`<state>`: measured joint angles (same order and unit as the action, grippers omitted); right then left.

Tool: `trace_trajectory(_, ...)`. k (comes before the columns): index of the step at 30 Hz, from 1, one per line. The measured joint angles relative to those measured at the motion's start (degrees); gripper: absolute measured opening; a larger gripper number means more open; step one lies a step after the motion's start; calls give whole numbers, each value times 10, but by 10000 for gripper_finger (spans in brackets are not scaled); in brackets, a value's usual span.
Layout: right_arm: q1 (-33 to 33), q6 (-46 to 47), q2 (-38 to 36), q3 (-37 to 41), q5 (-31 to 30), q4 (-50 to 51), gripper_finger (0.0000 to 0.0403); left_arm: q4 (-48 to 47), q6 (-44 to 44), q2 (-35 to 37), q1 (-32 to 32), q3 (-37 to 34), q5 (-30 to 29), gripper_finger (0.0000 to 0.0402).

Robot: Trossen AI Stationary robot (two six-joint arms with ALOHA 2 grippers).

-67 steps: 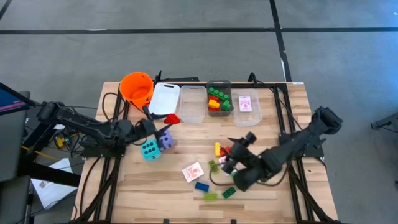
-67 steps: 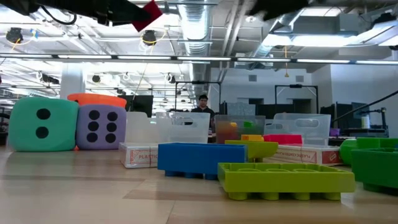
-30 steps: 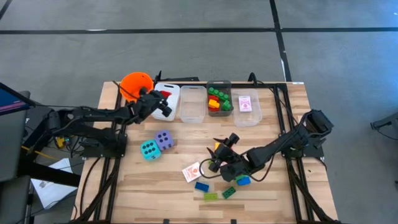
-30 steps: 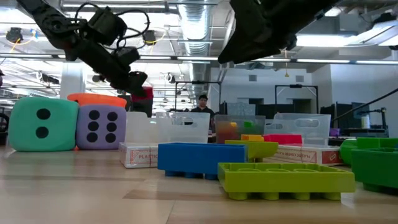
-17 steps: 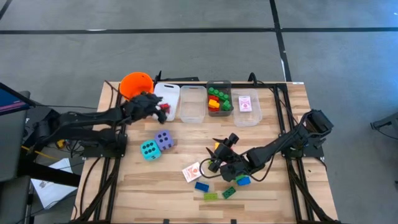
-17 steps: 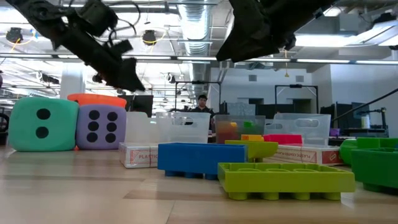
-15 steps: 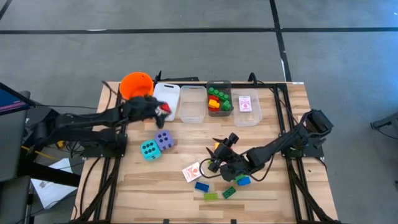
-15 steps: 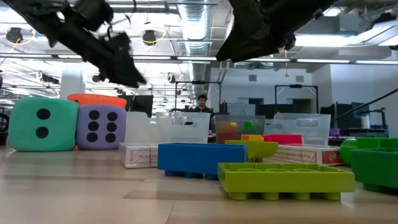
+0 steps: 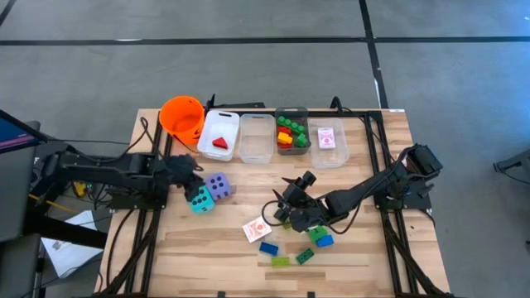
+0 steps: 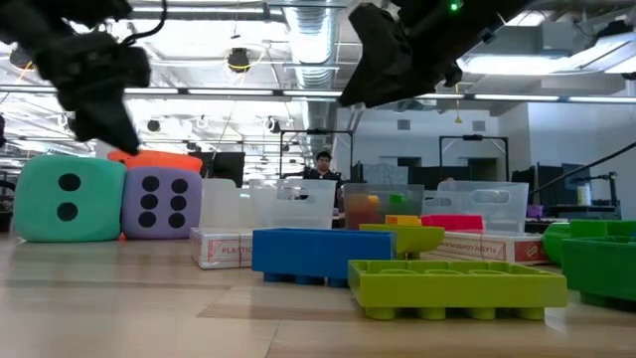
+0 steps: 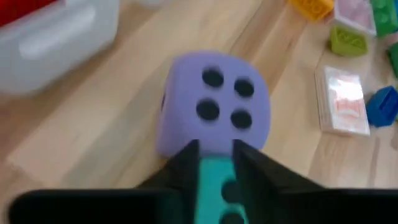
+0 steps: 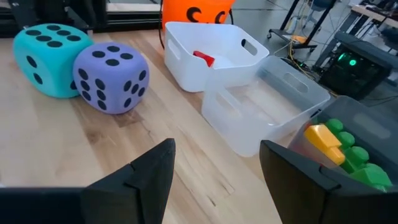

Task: Pick & Place Toys
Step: Adjust the dice

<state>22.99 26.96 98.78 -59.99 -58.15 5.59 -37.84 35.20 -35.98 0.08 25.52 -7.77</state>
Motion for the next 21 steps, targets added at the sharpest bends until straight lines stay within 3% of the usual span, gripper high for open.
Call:
trace_trajectory(3,-2,0,0,0,1,-7,230,-20,31,8,-23,0,-4,15)
trace_trajectory(10,-2,0,0,0,1,-7,230,-178,132,10,-22,0,-83,1)
trace_trajectory(13,-2,0,0,0,3,-7,230,-210,179,-1,-28,0,-63,1)
trace_trajectory(16,-3,0,0,0,3,-9,230,-197,162,-23,-36,1,-13,0)
trace_trajectory(21,-3,0,0,0,3,-11,230,-194,155,-74,-46,1,1,0)
